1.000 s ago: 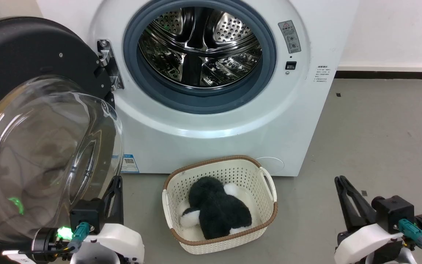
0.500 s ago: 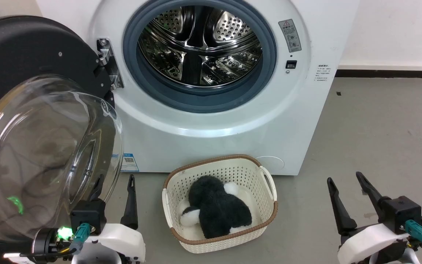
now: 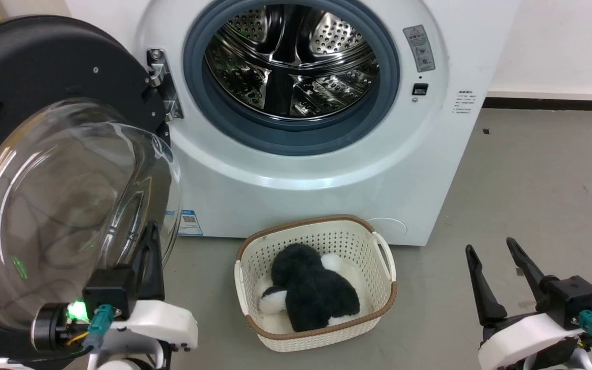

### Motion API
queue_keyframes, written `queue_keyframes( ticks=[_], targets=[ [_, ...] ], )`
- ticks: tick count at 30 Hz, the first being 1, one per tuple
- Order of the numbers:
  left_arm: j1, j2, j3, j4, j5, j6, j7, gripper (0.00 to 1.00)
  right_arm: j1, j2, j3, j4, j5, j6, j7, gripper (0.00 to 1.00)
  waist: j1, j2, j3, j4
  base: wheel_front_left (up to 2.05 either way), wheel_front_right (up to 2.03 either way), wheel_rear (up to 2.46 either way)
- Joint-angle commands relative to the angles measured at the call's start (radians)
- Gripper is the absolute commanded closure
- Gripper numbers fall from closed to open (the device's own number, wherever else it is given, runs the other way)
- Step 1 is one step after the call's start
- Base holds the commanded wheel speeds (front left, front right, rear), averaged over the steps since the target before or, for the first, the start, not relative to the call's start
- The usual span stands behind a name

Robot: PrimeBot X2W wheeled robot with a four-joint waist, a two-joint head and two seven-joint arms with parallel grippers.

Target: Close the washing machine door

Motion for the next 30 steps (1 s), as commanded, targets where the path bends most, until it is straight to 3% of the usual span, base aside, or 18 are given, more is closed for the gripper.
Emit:
queue_keyframes(
  ticks=[1,14,30],
  targets=[
    [-0.022,0.007,0.005,-0.013,-0.009,0.007,-0.011,1.00,-0.009,0.001,-0.004,-0.003,0.013,0.000,-0.013,0.00,0.0000,0.0000,0.002,0.005,0.00,0.00,0.00],
    [-0.122,0.032,0.058,-0.099,-0.038,-0.007,-0.038,1.00,-0.017,0.002,-0.020,-0.005,0.031,0.000,-0.040,0.00,0.0000,0.0000,0.020,0.064,0.00,0.00,0.00],
    [-0.305,0.046,0.227,-0.151,-0.101,-0.094,-0.071,1.00,-0.027,0.002,-0.041,-0.011,0.046,0.000,-0.074,0.00,0.0000,0.0000,0.047,0.154,0.00,0.00,0.00]
  ],
)
